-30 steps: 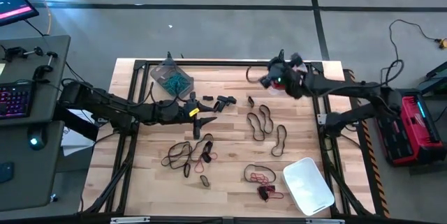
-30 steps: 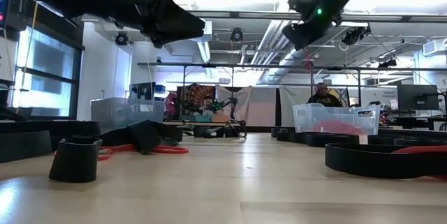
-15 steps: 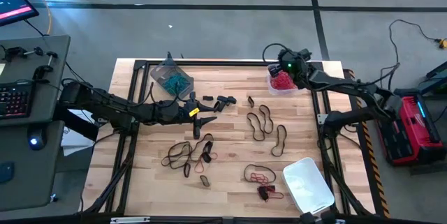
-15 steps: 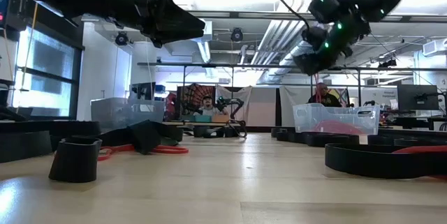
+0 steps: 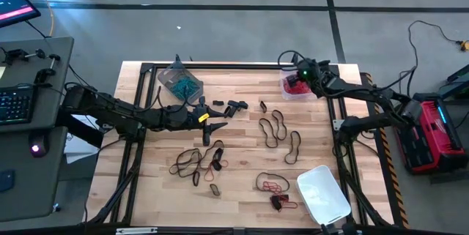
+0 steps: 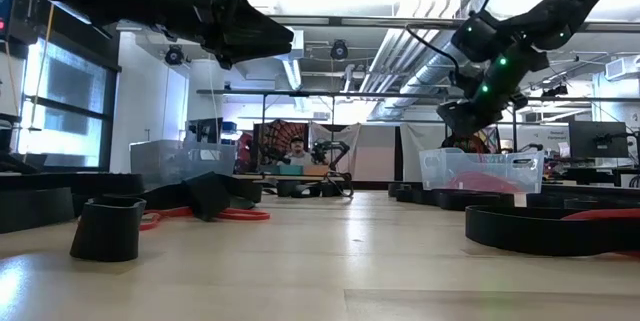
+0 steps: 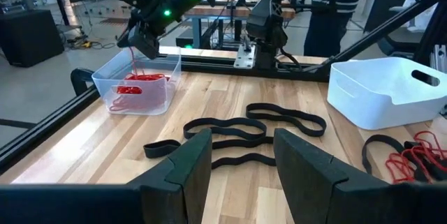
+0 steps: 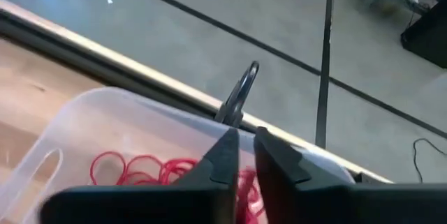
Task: Sort rubber bands into baskets
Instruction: Put the red rubber band into the transparent bin
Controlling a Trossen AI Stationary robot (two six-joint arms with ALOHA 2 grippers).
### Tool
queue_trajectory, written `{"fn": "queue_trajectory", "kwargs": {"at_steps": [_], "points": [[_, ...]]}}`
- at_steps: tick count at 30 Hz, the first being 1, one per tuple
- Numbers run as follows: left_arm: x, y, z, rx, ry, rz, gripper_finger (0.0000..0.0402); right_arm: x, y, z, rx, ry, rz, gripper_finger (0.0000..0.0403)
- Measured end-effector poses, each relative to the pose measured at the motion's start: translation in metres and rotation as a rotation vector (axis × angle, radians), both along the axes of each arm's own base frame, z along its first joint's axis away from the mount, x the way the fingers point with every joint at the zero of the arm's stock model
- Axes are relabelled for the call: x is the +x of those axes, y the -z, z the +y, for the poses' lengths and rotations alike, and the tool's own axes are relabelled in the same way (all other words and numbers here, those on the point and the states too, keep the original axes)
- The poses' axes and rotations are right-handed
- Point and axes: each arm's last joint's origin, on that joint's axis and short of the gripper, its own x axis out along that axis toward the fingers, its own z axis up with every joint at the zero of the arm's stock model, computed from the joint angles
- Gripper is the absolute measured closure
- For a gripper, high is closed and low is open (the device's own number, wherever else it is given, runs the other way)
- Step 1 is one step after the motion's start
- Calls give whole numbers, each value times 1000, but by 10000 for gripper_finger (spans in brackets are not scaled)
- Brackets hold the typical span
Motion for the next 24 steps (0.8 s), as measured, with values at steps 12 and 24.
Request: {"fn": "queue_trajectory", "kwargs": {"at_steps": [12,24], "points": [[-2,11,-3,59,36,130,256,10,-22,9,111,-7,33,214],[-6,11,-37,108,222,555,309,56,-43,100,171,-478,-63,386]]}}
